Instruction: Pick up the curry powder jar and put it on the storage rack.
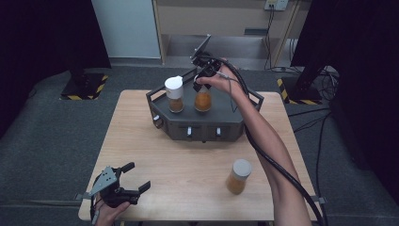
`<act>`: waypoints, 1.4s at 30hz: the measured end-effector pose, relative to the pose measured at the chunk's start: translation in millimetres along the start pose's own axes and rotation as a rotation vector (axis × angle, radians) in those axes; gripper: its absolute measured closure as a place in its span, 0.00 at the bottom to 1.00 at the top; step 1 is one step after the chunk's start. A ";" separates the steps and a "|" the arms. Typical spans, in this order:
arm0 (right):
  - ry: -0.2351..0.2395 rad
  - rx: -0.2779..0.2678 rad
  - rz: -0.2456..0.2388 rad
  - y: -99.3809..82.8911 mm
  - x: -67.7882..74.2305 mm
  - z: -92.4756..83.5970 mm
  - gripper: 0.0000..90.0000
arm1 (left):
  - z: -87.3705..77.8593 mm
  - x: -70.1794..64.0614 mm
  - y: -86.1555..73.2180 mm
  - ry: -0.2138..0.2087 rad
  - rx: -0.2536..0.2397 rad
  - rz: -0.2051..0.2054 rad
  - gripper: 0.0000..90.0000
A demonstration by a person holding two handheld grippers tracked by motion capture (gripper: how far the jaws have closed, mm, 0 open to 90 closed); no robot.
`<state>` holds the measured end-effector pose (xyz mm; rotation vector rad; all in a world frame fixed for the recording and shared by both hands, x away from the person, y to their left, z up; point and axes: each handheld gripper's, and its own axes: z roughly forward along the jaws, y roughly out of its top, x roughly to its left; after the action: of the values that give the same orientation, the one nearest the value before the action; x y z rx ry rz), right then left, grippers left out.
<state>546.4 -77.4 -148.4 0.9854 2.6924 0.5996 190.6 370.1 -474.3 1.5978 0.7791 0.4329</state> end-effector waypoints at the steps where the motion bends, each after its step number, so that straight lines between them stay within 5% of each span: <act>1: 0.003 0.000 0.004 0.1 -0.2 0.5 0.37 | -0.1 0.0 0.1 0.000 0.000 0.001 0.00; 39: 0.019 -0.037 0.025 -12.4 -5.6 14.4 0.37 | -0.9 0.4 1.0 0.002 0.006 0.009 0.00; 42: 0.020 -0.041 0.019 -13.9 -6.1 15.1 0.27 | -0.6 0.1 1.2 0.001 0.008 0.011 0.00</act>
<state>548.1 -86.5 -167.7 1.0013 2.6798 0.6693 190.5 370.5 -473.1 1.6099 0.7735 0.4391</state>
